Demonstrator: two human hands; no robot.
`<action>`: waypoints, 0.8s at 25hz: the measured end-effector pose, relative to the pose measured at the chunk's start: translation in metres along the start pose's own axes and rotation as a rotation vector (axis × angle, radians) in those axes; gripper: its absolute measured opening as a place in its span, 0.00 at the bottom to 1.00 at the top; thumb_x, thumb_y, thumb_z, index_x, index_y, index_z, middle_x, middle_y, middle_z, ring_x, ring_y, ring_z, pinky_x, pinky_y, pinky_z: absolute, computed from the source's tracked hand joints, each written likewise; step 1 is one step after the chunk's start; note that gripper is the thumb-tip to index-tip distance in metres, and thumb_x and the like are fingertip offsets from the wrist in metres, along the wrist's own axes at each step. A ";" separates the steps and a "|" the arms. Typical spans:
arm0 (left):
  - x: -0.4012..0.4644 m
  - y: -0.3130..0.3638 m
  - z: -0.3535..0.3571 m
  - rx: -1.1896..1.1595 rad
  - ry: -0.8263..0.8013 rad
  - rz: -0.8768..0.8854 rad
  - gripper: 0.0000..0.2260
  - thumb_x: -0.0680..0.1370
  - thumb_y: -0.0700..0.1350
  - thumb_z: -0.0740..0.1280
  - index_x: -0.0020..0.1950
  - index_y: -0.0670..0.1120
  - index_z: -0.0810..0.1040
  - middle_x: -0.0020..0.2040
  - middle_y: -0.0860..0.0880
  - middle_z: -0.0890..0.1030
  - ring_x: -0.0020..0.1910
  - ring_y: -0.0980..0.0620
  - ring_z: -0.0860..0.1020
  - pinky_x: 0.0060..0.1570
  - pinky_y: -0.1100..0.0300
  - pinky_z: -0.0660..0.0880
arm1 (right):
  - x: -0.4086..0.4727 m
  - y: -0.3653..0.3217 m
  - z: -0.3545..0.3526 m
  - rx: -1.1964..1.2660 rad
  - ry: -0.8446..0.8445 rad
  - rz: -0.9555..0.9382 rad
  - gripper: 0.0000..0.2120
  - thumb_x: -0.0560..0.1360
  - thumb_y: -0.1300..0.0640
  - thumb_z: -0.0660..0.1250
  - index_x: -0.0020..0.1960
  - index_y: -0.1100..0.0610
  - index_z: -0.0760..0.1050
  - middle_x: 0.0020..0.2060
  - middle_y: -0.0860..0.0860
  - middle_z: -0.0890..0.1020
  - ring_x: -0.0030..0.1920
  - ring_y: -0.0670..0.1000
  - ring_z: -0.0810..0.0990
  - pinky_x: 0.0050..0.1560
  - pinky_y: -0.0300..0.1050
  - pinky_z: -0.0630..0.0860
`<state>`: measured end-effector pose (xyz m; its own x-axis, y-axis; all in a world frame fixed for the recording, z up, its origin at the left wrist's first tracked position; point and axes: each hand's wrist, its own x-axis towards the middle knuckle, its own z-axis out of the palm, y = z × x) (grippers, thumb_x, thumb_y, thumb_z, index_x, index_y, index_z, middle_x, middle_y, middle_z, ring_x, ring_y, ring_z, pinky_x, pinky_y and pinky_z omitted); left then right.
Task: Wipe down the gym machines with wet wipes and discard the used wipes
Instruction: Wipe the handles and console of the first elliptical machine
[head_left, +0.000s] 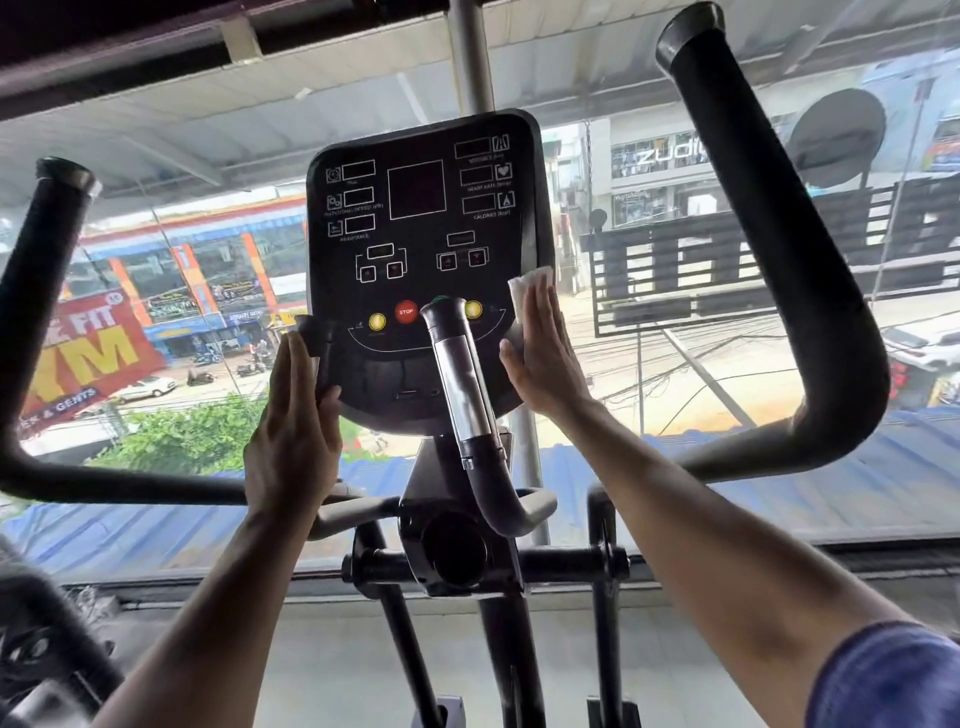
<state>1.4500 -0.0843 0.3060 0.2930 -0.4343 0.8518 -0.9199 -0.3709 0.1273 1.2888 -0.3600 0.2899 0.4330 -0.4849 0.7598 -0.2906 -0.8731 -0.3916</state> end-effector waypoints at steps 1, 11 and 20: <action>0.000 0.000 0.000 0.000 0.004 -0.006 0.28 0.86 0.47 0.60 0.84 0.43 0.56 0.82 0.43 0.63 0.53 0.27 0.82 0.34 0.39 0.79 | -0.001 0.000 0.002 0.045 0.028 -0.002 0.40 0.83 0.42 0.51 0.81 0.66 0.40 0.81 0.62 0.40 0.82 0.57 0.39 0.81 0.60 0.48; 0.001 0.001 0.003 0.000 0.006 -0.013 0.28 0.86 0.49 0.58 0.84 0.43 0.55 0.82 0.43 0.63 0.58 0.28 0.80 0.38 0.39 0.80 | -0.109 0.006 0.019 0.148 -0.124 -0.208 0.38 0.83 0.44 0.48 0.80 0.68 0.39 0.81 0.61 0.37 0.81 0.63 0.38 0.79 0.68 0.47; 0.000 0.001 0.001 -0.022 0.019 -0.027 0.28 0.86 0.46 0.61 0.84 0.42 0.56 0.83 0.44 0.62 0.58 0.30 0.81 0.38 0.40 0.80 | -0.025 0.000 -0.010 -0.250 -0.124 -0.123 0.39 0.77 0.47 0.54 0.83 0.62 0.47 0.83 0.59 0.47 0.83 0.57 0.43 0.80 0.61 0.52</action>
<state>1.4492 -0.0851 0.3054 0.3132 -0.4089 0.8572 -0.9174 -0.3638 0.1616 1.2698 -0.3478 0.2758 0.5745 -0.3924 0.7183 -0.4242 -0.8933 -0.1487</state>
